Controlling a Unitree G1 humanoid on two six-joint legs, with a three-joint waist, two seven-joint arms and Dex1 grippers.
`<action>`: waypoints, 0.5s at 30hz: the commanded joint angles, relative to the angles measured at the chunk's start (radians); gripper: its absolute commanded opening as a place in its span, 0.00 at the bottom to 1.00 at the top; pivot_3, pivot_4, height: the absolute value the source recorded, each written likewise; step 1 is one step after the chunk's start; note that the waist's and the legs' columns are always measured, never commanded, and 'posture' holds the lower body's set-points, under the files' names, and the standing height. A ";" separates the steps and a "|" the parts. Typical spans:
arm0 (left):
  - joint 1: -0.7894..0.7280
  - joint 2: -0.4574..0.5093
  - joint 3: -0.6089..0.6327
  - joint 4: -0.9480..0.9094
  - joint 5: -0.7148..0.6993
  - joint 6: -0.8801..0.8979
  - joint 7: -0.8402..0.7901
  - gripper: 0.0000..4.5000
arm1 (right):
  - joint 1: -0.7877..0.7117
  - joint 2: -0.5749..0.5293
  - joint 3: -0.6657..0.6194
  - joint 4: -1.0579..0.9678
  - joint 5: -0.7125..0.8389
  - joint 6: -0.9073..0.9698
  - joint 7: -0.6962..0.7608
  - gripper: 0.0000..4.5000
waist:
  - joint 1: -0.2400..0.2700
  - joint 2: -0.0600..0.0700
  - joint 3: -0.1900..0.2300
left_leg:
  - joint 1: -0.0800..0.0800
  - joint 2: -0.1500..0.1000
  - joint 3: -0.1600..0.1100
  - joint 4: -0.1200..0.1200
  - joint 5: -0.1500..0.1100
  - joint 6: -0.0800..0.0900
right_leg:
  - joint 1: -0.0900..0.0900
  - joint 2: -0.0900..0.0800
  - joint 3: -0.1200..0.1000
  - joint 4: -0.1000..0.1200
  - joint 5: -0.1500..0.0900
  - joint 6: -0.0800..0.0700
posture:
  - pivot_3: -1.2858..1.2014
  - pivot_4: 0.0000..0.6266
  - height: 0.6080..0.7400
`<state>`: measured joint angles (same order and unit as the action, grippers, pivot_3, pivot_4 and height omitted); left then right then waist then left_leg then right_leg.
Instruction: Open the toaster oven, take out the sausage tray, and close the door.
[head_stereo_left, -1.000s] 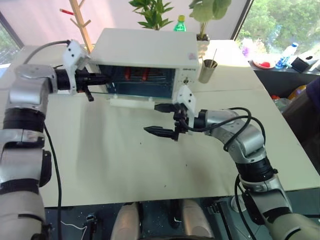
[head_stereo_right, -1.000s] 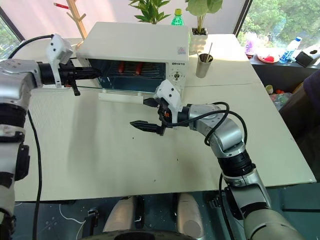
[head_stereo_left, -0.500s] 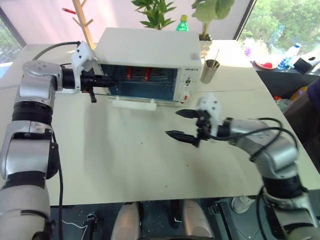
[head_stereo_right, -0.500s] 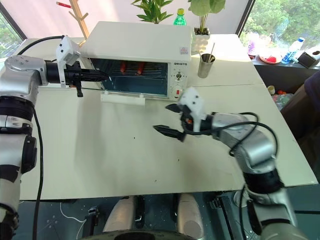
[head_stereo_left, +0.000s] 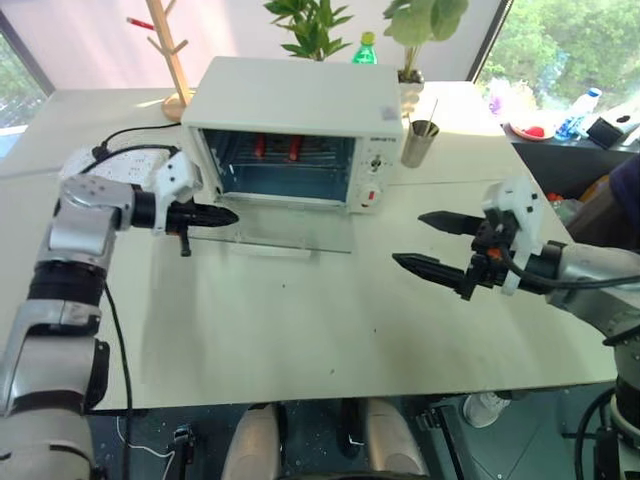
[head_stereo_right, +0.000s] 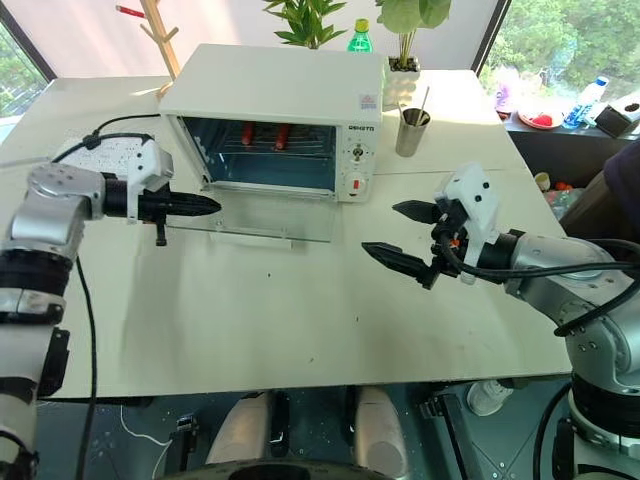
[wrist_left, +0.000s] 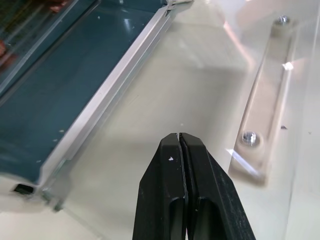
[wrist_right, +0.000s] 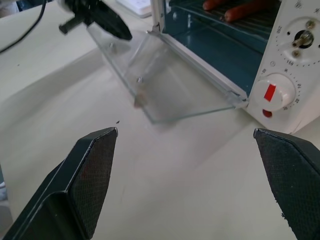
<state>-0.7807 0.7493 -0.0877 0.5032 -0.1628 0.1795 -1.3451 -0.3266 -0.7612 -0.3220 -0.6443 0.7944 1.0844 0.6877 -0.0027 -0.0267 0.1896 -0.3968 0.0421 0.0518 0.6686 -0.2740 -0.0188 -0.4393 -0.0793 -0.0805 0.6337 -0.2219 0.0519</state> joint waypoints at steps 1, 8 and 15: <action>0.038 -0.017 0.023 -0.066 -0.001 -0.008 0.061 0.00 | -0.018 -0.014 -0.014 -0.012 0.029 -0.012 -0.025 1.00 | 0.006 0.000 0.000 | 0.000 0.000 0.000 0.000 0.000 0.000 | 0.000 0.000 0.000 0.000 0.000 0.000 | 0.52 0.24 0.82; 0.051 -0.076 -0.004 0.040 0.101 -0.127 0.240 0.00 | -0.056 -0.017 0.033 0.016 0.025 -0.038 -0.035 1.00 | 0.015 0.000 0.000 | 0.001 0.000 0.000 0.000 0.000 0.000 | 0.000 0.000 0.000 0.000 0.000 0.000 | 0.52 0.24 0.82; 0.087 -0.059 0.008 -0.008 0.082 -0.098 0.244 0.18 | -0.102 -0.007 0.115 0.043 -0.003 -0.083 -0.034 1.00 | 0.013 -0.001 0.000 | 0.001 0.000 0.000 0.000 0.000 0.000 | 0.000 0.000 0.000 0.000 0.000 0.000 | 0.52 0.24 0.82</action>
<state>-0.7110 0.6721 -0.0934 0.5323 -0.0738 0.0612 -1.0882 -0.4017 -0.7648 -0.2133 -0.5995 0.8000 1.0327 0.6553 0.0101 -0.0272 0.1892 -0.3957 0.0421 0.0522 0.6687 -0.2739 -0.0187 -0.4389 -0.0790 -0.0805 0.6338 -0.2219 0.0519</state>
